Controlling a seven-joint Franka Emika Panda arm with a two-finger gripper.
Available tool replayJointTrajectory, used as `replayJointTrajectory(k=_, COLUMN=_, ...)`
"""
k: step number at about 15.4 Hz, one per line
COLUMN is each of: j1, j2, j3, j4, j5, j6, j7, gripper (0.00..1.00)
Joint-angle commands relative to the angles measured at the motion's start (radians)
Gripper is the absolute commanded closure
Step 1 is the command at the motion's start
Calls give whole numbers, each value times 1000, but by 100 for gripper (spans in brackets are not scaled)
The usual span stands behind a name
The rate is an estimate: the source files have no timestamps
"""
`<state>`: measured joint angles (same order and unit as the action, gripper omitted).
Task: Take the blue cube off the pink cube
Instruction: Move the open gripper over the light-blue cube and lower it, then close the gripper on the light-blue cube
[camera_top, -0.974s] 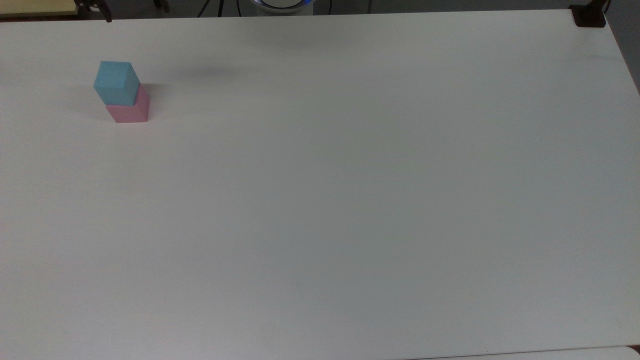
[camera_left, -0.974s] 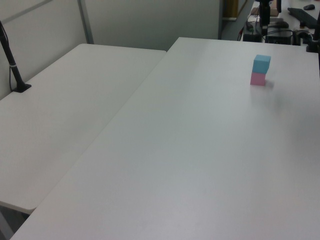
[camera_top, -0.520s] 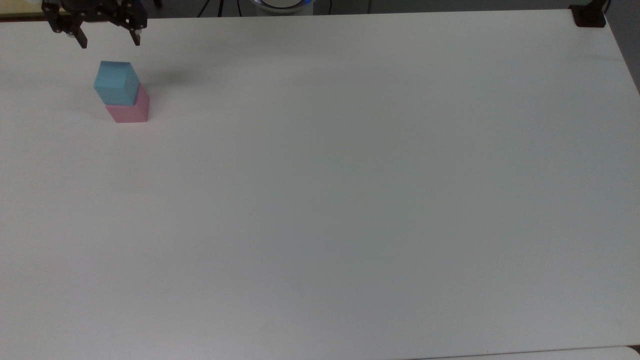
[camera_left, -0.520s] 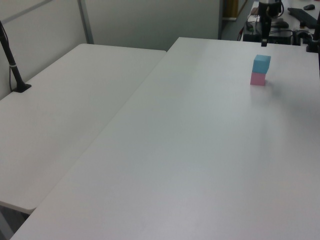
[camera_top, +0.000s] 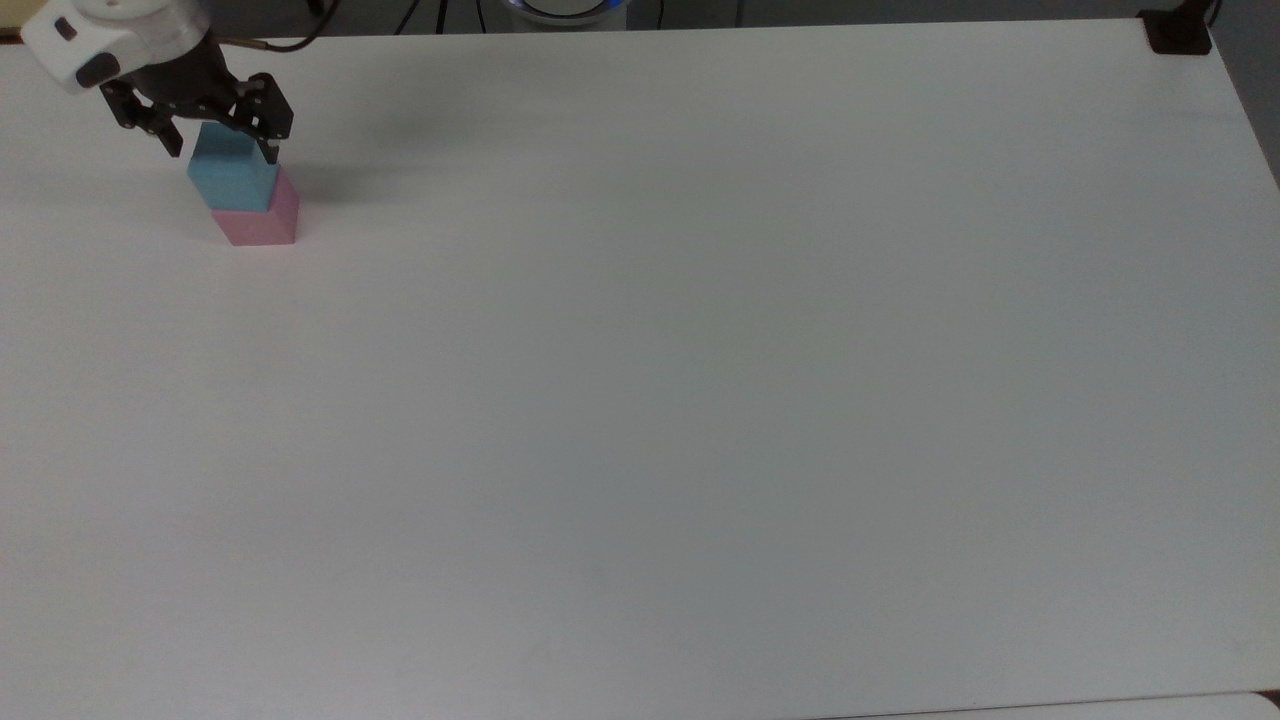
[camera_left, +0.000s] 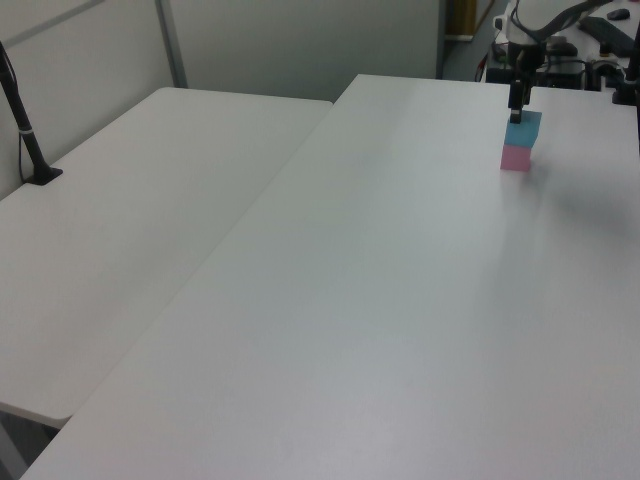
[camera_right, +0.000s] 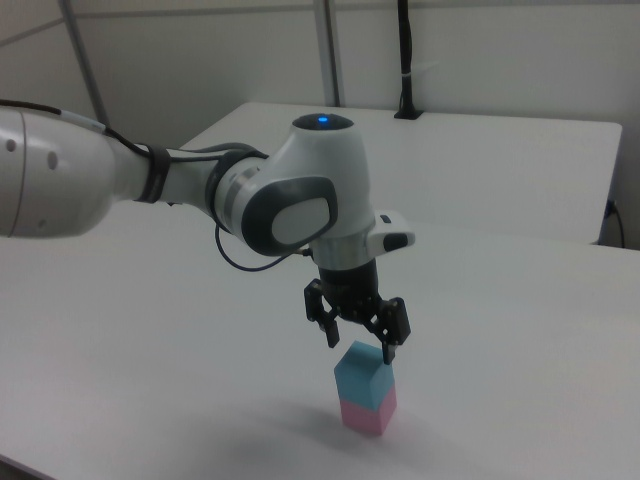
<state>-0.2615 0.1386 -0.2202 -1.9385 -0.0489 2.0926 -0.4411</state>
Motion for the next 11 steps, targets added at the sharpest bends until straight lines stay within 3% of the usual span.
replayJointTrajectory(k=1, j1=-5, j2=-8, j3=-4, j4=-22, j5=1, j6=30, j7=24, gripper=3)
replayJointTrajectory(k=5, j1=-21, j2=-7, j3=-4, j4=-23, j5=0, j6=30, j7=21, gripper=5)
replayJointTrajectory(k=9, j1=-19, j2=13, j3=-4, j4=-48, j5=0, j6=76, j7=21, gripper=22)
replayJointTrajectory(k=11, j1=-16, j2=13, j3=-4, j4=-50, j5=0, j6=76, j7=19, gripper=38)
